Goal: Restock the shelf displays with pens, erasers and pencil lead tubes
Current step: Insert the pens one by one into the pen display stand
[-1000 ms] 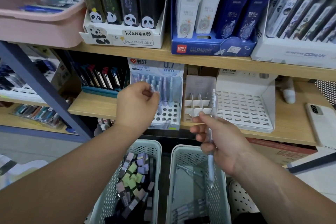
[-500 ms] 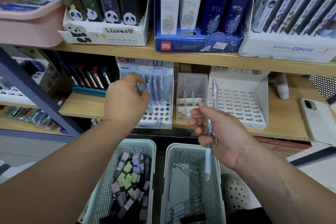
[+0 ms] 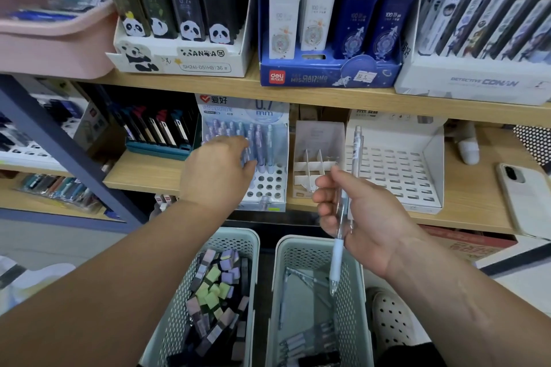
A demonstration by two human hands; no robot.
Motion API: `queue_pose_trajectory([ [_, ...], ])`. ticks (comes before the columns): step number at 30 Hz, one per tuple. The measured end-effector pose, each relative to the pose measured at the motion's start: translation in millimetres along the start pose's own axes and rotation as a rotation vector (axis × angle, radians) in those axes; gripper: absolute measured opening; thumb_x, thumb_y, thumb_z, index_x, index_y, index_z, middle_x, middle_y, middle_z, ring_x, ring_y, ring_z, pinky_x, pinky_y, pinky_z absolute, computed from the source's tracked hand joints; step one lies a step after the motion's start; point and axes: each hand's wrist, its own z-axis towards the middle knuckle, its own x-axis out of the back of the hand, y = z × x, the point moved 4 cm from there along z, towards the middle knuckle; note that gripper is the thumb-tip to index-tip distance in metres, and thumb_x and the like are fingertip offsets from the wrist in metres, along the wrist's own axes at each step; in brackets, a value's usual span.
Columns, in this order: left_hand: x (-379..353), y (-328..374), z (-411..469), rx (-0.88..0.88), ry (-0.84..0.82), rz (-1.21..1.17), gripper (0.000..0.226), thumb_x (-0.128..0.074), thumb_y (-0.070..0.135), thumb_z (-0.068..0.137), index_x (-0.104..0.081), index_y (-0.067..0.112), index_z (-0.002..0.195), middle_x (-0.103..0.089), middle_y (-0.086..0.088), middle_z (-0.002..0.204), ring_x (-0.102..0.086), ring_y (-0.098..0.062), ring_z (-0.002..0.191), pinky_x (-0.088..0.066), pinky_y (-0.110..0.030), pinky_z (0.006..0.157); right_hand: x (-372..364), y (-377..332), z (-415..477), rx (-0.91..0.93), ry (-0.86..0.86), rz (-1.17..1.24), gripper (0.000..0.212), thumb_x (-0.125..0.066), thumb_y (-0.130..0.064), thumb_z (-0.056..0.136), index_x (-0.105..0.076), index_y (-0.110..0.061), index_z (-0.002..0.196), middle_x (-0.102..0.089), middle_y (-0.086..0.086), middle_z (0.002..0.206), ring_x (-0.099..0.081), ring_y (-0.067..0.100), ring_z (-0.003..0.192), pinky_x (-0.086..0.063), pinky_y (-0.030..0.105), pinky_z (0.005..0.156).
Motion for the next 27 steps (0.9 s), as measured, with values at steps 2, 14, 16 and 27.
queue_pose_trajectory([
  [2,0,-1,-1,-0.023,0.001,0.035,0.036,-0.073,0.027,0.088,-0.071,0.008,0.119,-0.069,-0.012,0.090,-0.066,-0.034,0.084,-0.056,-0.043,0.073,-3,0,-1,0.001,-0.005,0.015,0.030,-0.059,-0.032,0.100,-0.066,-0.011,0.081,-0.060,0.004,0.065,-0.050,0.013,0.051,-0.039,0.022,0.042],
  [14,4,48,-58,0.281,-0.514,-0.853,0.005,-0.079,0.017,0.083,-0.076,0.017,0.087,-0.073,-0.008,0.082,-0.069,-0.025,0.075,-0.059,-0.039,0.078,-29,5,0,0.124,-0.052,-0.060,0.044,-0.049,-0.047,0.101,-0.076,-0.018,0.084,-0.073,0.005,0.089,-0.067,0.022,0.085,-0.052,0.040,0.083],
  [16,0,47,-65,0.275,-0.563,-0.883,0.012,-0.080,0.009,0.081,-0.075,0.013,0.092,-0.074,-0.010,0.083,-0.068,-0.028,0.077,-0.058,-0.046,0.083,-34,9,-1,0.102,-0.106,-0.064,0.043,-0.049,-0.047,0.101,-0.077,-0.018,0.089,-0.072,0.006,0.091,-0.069,0.023,0.084,-0.055,0.042,0.083],
  [27,-5,8,-64,0.377,-0.563,-0.740,0.019,-0.085,0.011,0.076,-0.067,0.014,0.083,-0.065,0.002,0.064,-0.055,-0.011,0.054,-0.047,-0.026,0.060,-31,21,7,0.127,0.039,-0.246,0.031,-0.052,-0.040,0.103,-0.074,-0.018,0.104,-0.075,0.002,0.087,-0.063,0.014,0.069,-0.046,0.029,0.061],
])
